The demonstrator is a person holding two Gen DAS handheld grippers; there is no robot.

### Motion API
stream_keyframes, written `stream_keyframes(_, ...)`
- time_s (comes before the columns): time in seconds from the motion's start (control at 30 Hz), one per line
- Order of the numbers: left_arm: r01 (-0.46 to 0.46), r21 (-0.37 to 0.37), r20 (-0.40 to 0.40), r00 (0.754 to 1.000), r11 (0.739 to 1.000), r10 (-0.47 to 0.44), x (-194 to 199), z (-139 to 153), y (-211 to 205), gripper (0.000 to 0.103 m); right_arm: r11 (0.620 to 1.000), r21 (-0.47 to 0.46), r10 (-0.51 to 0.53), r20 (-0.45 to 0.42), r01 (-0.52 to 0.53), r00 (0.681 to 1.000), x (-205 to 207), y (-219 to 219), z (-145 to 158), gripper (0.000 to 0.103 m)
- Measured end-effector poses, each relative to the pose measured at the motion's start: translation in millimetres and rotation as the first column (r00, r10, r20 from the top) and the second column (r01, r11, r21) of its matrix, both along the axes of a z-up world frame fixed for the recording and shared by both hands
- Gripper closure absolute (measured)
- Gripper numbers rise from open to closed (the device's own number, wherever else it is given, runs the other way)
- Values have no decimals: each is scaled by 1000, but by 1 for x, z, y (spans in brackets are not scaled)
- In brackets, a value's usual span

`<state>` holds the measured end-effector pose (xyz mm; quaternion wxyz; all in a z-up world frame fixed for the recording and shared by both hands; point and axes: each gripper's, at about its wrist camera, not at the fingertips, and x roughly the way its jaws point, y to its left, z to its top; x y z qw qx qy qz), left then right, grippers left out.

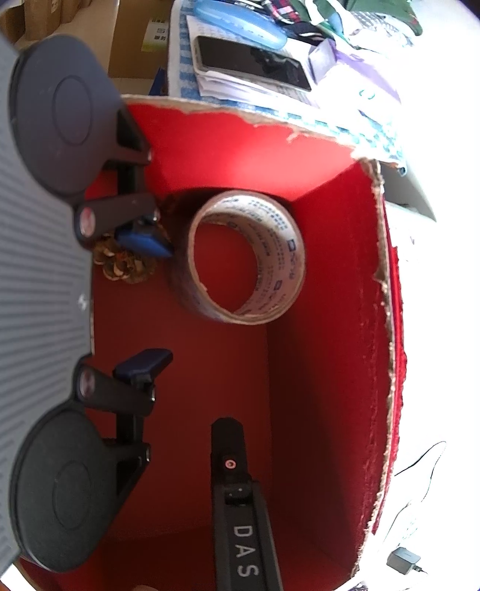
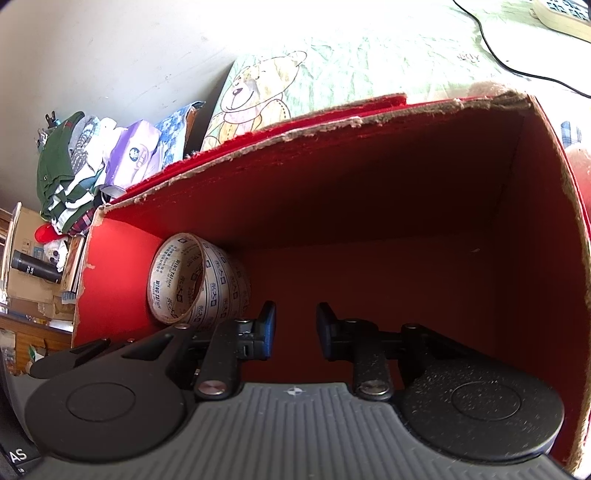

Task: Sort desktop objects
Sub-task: 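Lower the pinecone onto the box floor and open the right gripper, then withdraw the right gripper and move it to the wooden gourd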

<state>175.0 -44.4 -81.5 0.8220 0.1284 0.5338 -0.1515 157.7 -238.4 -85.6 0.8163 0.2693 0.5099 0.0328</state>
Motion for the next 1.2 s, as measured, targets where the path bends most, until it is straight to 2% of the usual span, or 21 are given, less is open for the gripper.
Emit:
stream_keyframes(0.4, 13, 17, -13, 1000, 1000, -12, 0, 0, -2, 41, 1000, 6, 1, 7, -1, 1000, -1, -1, 0, 74)
stream_keyframes(0.97, 26, 47, 15, 1000, 999, -27, -3, 2, -4, 41, 1000, -13, -12, 56, 13, 998, -2, 0, 3, 74)
stream_keyframes(1.2, -40, 17, 32, 999, 999, 39, -7, 12, -3, 38, 1000, -7, -26, 71, 26, 997, -6, -2, 3, 74)
